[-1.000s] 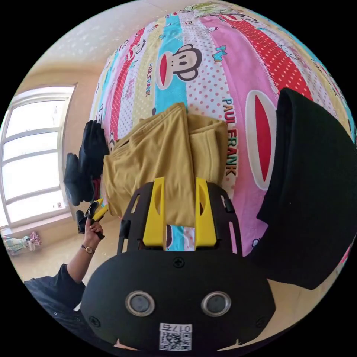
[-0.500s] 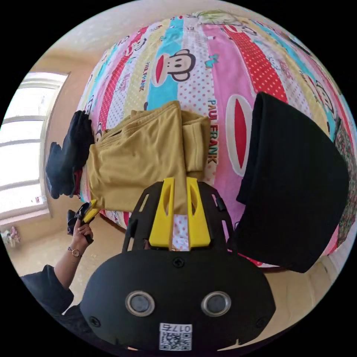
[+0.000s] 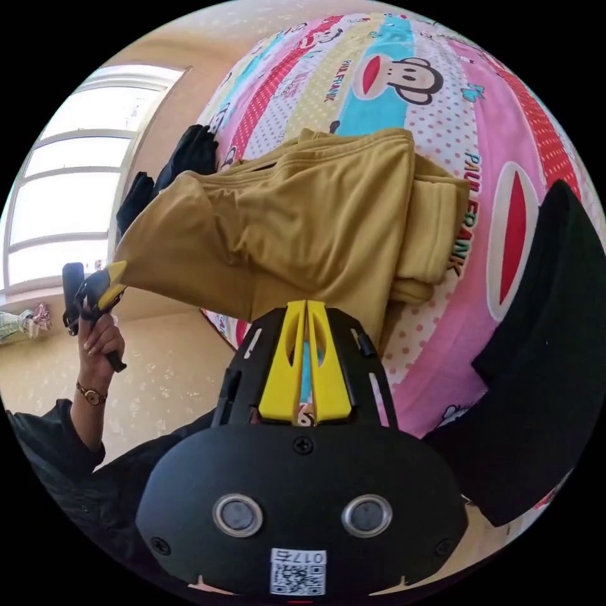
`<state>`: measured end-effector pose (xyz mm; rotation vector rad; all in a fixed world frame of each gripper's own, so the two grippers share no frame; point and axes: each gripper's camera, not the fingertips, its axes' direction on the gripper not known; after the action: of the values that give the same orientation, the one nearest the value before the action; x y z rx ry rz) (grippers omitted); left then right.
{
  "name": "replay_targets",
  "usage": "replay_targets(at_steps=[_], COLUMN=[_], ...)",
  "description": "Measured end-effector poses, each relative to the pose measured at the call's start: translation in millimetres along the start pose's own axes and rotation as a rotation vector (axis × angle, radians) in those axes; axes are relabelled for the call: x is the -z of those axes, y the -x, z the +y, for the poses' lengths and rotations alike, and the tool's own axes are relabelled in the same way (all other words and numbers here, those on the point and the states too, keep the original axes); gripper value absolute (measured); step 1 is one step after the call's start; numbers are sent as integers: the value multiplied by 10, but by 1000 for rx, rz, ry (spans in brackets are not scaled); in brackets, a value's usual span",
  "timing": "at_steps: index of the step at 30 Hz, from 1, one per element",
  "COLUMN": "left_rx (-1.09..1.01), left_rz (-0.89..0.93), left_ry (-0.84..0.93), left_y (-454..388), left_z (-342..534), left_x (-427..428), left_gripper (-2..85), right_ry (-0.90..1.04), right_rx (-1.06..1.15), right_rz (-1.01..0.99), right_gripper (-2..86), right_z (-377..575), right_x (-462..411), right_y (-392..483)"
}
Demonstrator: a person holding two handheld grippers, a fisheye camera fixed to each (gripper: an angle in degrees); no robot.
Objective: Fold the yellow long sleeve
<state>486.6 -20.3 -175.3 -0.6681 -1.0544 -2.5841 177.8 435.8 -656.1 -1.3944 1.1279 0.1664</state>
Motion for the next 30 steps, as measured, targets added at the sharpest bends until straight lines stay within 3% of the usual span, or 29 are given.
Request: replay_targets(at_steps=[4, 9, 13, 16, 19, 21, 25, 27, 29, 30], left_rx=[-142, -106, 41, 151, 226, 250, 248, 323, 340, 327], left_rz=[21, 37, 68, -67, -152, -116, -54, -43, 55, 123], left_ry=[184, 355, 163, 87, 95, 159, 310, 287, 291, 279], left_y=[-654, -695, -399, -108, 238, 441, 656, 676, 607, 504], left_z=[-25, 157, 302, 354, 358, 338, 388, 409, 420, 431], left_x=[-985, -1799, -1514, -1260, -1250, -1412, -1924, -1927, -1946, -1923], left_gripper=[53, 78, 111, 133, 164, 170, 132, 107, 71, 67], right_ry=[12, 32, 51, 128, 177, 161, 72, 62, -21, -53], right_rx=[-144, -269, -228, -108, -26, -46, -232, -330, -458, -488], right_rz=[-55, -83, 95, 264, 385, 373, 149, -43, -402, -482], right_gripper=[5, 5, 7, 12, 16, 19, 33, 59, 122, 137], right_z=[621, 1077, 1039, 850, 719, 687, 765, 824, 965, 1014], right_x=[104, -16, -60, -278, -562, -553, -320, -207, -80, -58], right_y=[-530, -899, -815, -651, -613, -666, -1032, -1253, -1480, -1505])
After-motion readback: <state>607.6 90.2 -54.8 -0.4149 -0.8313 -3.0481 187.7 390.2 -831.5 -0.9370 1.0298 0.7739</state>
